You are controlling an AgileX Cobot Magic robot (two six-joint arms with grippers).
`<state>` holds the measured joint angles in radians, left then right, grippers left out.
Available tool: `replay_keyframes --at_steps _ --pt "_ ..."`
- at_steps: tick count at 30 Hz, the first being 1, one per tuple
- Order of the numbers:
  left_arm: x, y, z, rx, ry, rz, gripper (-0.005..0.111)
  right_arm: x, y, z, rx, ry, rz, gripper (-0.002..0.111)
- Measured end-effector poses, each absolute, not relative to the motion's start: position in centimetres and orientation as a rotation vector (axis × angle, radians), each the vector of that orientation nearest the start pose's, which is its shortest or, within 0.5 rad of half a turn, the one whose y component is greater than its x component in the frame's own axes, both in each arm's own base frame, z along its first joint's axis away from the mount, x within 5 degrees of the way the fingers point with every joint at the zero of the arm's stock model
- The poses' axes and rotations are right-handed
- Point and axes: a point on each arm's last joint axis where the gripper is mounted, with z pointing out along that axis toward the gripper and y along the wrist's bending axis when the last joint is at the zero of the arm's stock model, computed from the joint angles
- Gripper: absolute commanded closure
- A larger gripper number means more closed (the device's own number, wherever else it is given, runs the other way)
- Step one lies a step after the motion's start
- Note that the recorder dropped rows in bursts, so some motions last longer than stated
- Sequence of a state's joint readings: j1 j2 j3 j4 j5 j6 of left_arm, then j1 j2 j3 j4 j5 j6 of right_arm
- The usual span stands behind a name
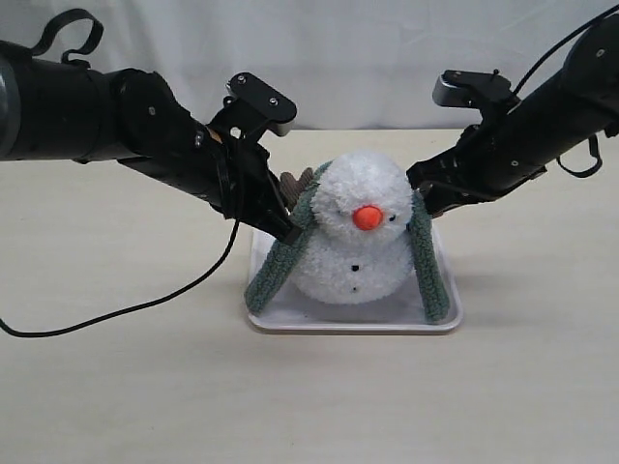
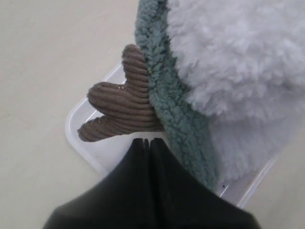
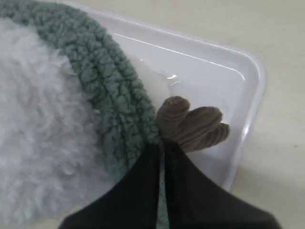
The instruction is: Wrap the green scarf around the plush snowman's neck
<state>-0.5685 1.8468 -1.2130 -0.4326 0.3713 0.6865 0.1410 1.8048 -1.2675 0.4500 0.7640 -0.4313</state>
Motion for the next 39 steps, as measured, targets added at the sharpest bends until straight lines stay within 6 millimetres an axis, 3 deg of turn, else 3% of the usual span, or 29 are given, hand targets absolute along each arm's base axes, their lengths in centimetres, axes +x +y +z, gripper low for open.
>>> replay_keyframes --at_steps 6,11,14,18,24,26,30,34,39 --pt "32.5 -22.3 19.7 1.062 2.219 -0.297 0.107 36.7 8.7 21.3 -0.421 2.671 0.512 0.104" --pt "32.5 -22.2 19.6 1.060 2.219 -0.294 0.107 36.7 10.4 19.5 -0.502 2.707 0.512 0.104" --pt "32.5 -22.2 19.6 1.060 2.219 -0.294 0.107 36.6 10.7 19.6 -0.549 2.705 0.486 0.104" --pt "32.6 -22.2 19.6 1.055 2.213 -0.291 0.107 36.3 10.5 20.7 -0.603 2.675 0.425 0.104" --pt "32.6 -22.2 19.5 1.052 2.211 -0.289 0.107 35.2 9.9 24.4 -0.645 2.575 0.348 0.103" --pt "32.7 -22.3 19.3 1.055 2.217 -0.288 0.107 34.7 9.9 25.7 -0.653 2.556 0.353 0.099" --pt "32.6 -22.3 18.3 1.100 2.241 -0.285 0.107 33.5 9.8 26.3 -0.698 2.609 0.390 0.077" --pt "32.6 -22.3 18.1 1.121 2.239 -0.281 0.107 32.5 9.7 24.9 -0.717 2.685 0.413 0.062" --pt "32.4 -22.4 18.1 1.108 2.259 -0.306 0.107 31.7 9.4 22.9 -0.704 2.725 0.402 0.059"
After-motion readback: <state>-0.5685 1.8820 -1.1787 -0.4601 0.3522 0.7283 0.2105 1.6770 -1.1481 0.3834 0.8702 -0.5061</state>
